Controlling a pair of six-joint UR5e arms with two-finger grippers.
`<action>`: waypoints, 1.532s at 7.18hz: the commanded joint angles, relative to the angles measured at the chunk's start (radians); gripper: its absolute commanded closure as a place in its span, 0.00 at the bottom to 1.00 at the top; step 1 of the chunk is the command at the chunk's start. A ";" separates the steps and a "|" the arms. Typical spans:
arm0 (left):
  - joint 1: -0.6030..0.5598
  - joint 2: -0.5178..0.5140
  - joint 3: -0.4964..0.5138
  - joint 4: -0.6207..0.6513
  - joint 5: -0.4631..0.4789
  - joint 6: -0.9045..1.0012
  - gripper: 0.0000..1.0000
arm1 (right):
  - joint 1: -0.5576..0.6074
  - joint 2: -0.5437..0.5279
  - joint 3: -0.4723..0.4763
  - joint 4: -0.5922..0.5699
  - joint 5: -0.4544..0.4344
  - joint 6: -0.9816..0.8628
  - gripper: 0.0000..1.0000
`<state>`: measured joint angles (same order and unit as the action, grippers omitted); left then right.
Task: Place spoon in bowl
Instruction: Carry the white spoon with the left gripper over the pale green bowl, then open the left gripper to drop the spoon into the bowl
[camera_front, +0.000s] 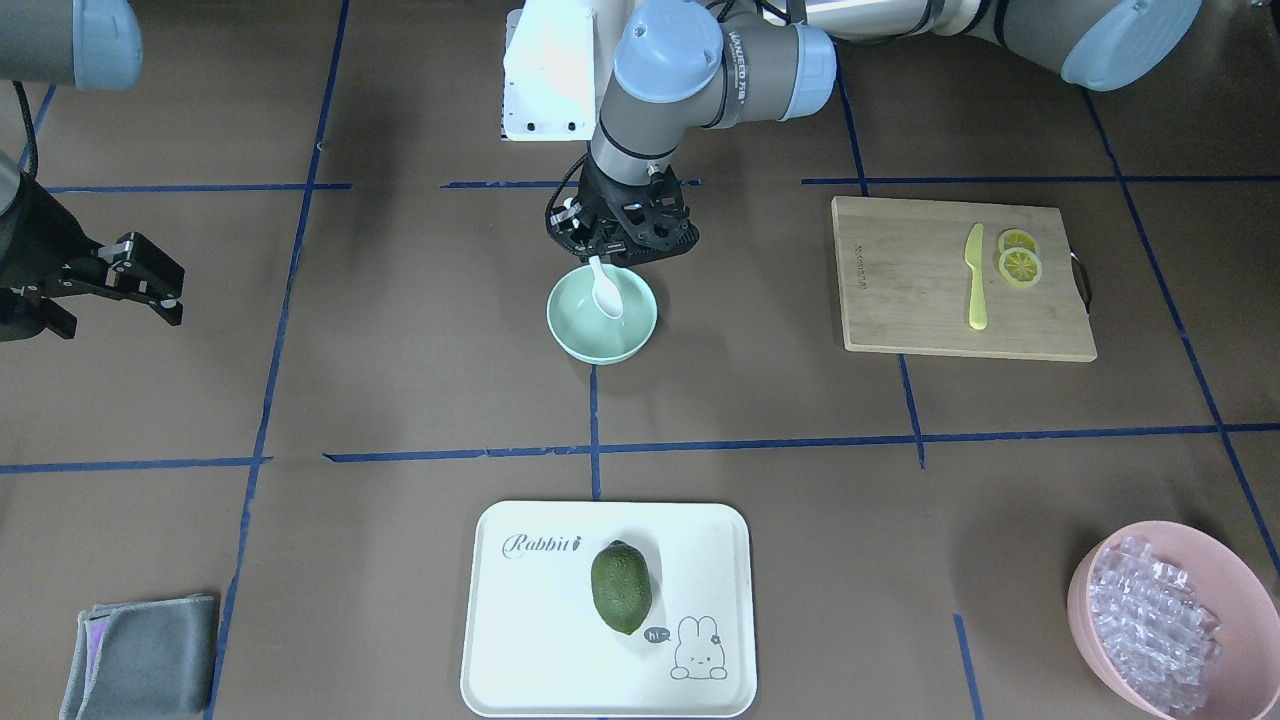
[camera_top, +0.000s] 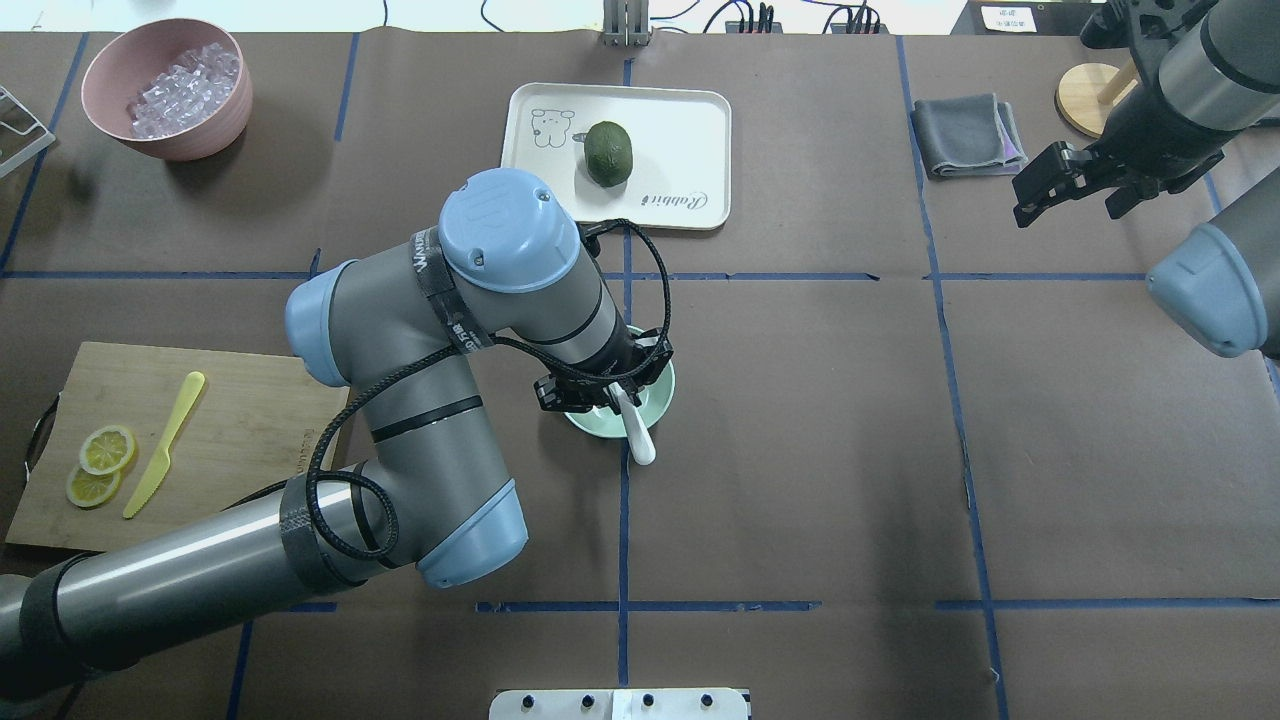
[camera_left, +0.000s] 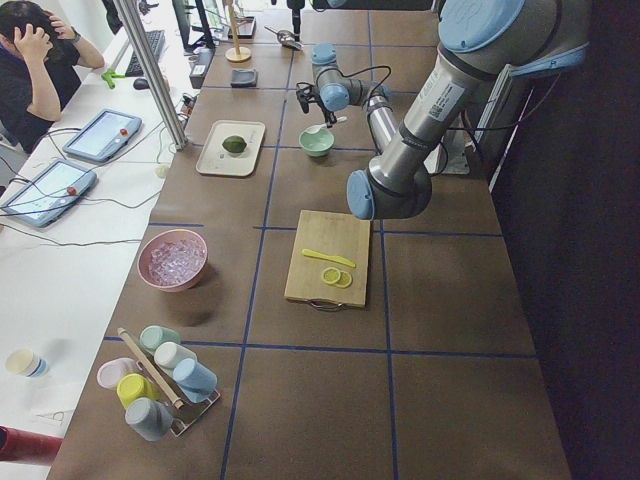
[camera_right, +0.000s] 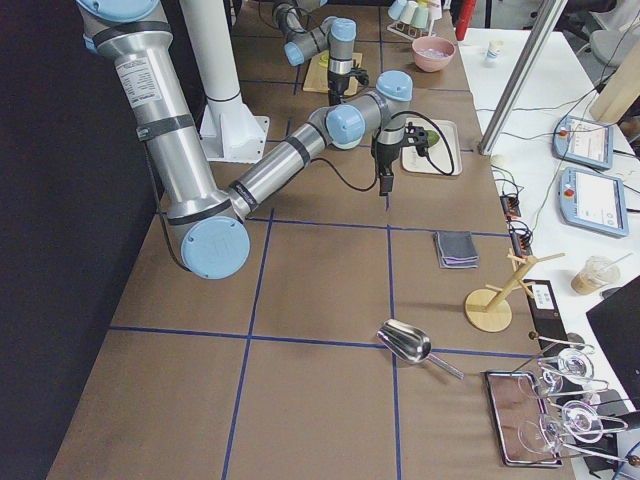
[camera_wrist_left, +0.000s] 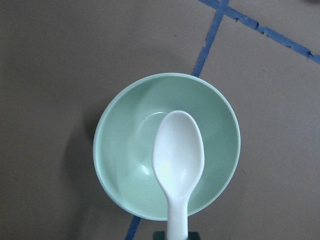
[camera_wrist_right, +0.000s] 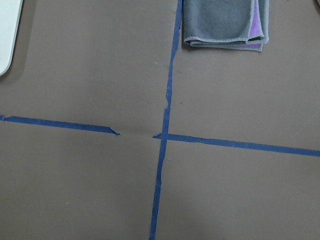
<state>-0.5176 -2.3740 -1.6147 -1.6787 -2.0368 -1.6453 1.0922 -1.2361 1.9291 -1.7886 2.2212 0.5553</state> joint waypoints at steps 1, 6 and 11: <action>0.002 -0.007 0.019 -0.003 0.003 0.002 0.79 | 0.000 0.001 0.001 0.000 0.000 0.000 0.00; -0.028 0.001 -0.011 0.020 -0.005 0.024 0.00 | 0.130 -0.133 -0.012 0.003 0.008 -0.271 0.00; -0.298 0.280 -0.309 0.284 -0.173 0.544 0.00 | 0.351 -0.370 -0.224 0.325 0.146 -0.559 0.00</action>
<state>-0.7153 -2.1793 -1.8852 -1.4064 -2.1437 -1.2501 1.3806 -1.5477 1.7851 -1.5725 2.3521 0.0856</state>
